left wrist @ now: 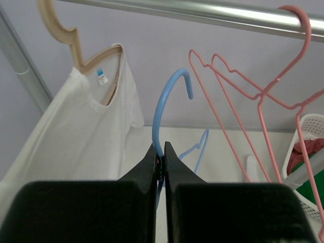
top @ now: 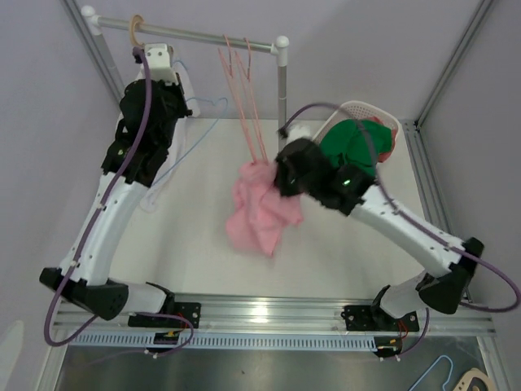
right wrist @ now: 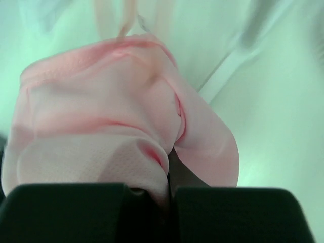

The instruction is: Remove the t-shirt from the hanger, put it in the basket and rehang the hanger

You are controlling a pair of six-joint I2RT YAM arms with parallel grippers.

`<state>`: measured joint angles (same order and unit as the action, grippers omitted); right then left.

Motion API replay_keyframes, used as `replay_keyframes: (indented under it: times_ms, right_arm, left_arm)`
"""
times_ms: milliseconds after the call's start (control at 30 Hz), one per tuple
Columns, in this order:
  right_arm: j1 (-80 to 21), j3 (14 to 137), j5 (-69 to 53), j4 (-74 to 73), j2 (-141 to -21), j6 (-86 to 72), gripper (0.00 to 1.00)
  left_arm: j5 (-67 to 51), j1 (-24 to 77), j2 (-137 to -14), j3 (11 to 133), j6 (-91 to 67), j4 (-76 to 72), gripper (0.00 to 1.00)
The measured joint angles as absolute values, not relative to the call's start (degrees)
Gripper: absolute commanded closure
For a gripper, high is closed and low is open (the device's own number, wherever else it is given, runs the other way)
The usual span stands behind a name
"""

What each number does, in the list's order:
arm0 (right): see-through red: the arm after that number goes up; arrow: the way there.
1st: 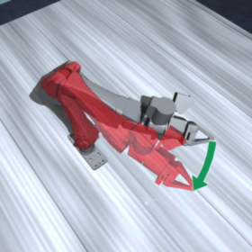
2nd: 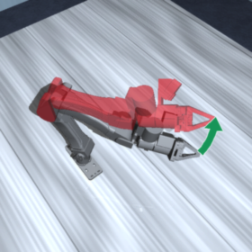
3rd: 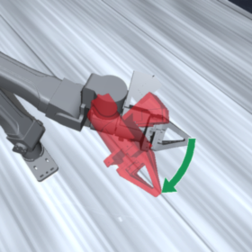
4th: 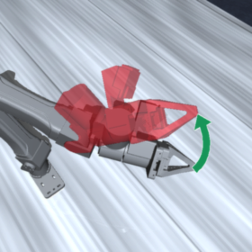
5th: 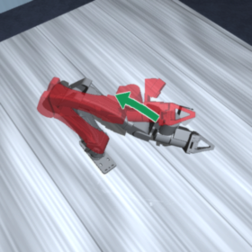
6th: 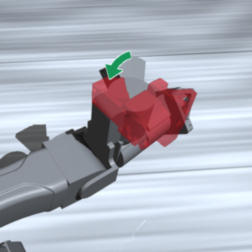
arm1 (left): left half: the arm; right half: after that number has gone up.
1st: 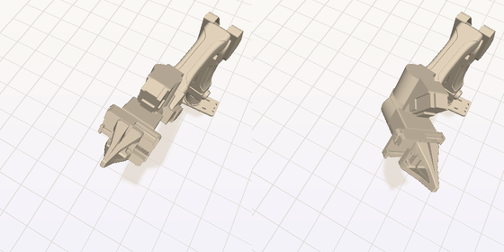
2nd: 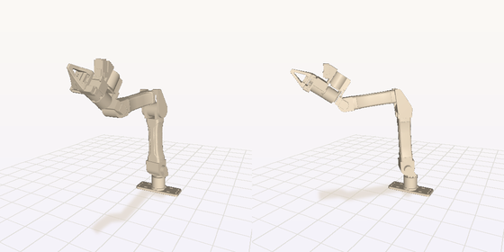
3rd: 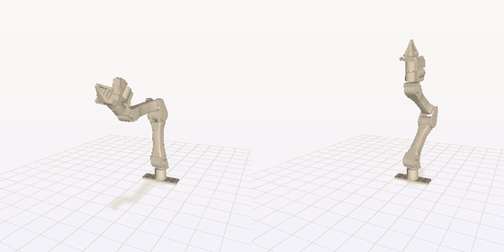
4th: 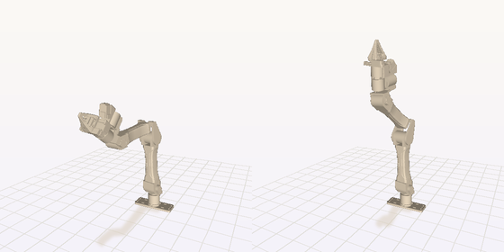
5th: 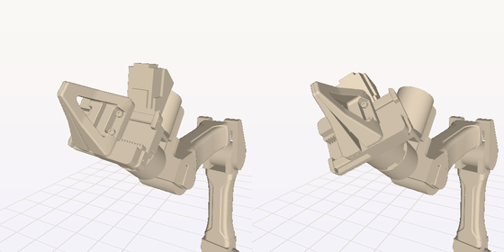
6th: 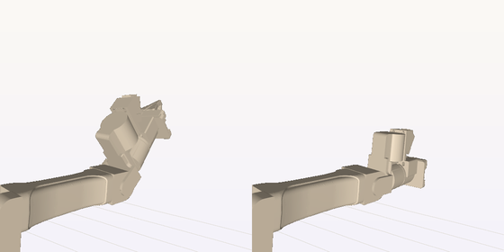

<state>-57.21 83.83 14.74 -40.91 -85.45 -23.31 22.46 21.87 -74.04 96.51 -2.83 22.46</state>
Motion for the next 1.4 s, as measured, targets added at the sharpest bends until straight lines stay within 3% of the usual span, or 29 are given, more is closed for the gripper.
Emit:
replay_keyframes:
  times_ms: [300, 533, 767, 933, 967, 1000, 1033, 1133, 1200, 1300, 1400]
  right_arm:
    - [-27.44, 115.63, 15.59, -56.14, -81.06, -19.35, 1.0]
    - [-17.82, 139.06, 11.27, -59.9, -91.02, -17.72, 1.0]
    - [-10.83, 136.05, 8.88, -56.29, -98.3, -17.98, 1.0]
    - [-3.6, 125.08, 7.29, -50.87, -100.86, -19.33, 1.0]
    - [-2.48, 122.48, 7.11, -49.98, -100.95, -19.53, 0.8]
    - [-1.43, 120.25, 7.01, -49.39, -101.27, -19.9, 0.52]
    - [-0.56, 118.91, 7.01, -49.06, -101.8, -20.29, 0.4]
    - [0.97, 117.51, 7.01, -48.16, -103.81, -20.91, 0.22]
    - [1.45, 116.42, 6.92, -47.24, -104.12, -20.97, 0.22]
    - [1.74, 116.14, 6.46, -46.33, -104.09, -21.04, 0.01]
    - [1.89, 116.84, 5.72, -45.93, -104.01, -20.84, 0.01]
  left_arm:
    - [24.1, 21.78, -85.62, 110.04, 0.67, 17.82, 0.99]
    - [25.1, 21.67, -92.47, 121.86, 2.72, 15.66, 0.99]
    - [24.8, 21.58, -101.95, 129.84, 3.6, 15.31, 0.99]
    - [23.75, 21.5, -107.35, 132.6, 3.57, 11.66, 0.99]
    - [23.68, 21.45, -107.5, 132.6, 3.6, 11.22, 0.99]
    - [23.62, 21.45, -107.48, 132.55, 3.64, 11.11, 0.99]
    - [23.55, 21.45, -107.5, 132.53, 3.73, 11.03, 0.99]
    - [22.98, 21.41, -107.53, 131.94, 4.23, 10.07, 0.99]
    - [22.13, 21.34, -107.53, 131.2, 4.67, 8.84, 0.99]
    - [21.3, 21.23, -107.53, 130.13, 5.21, 6.9, 0.99]
    - [20.08, 21.04, -107.48, 129.08, 5.63, 5.17, 0.99]
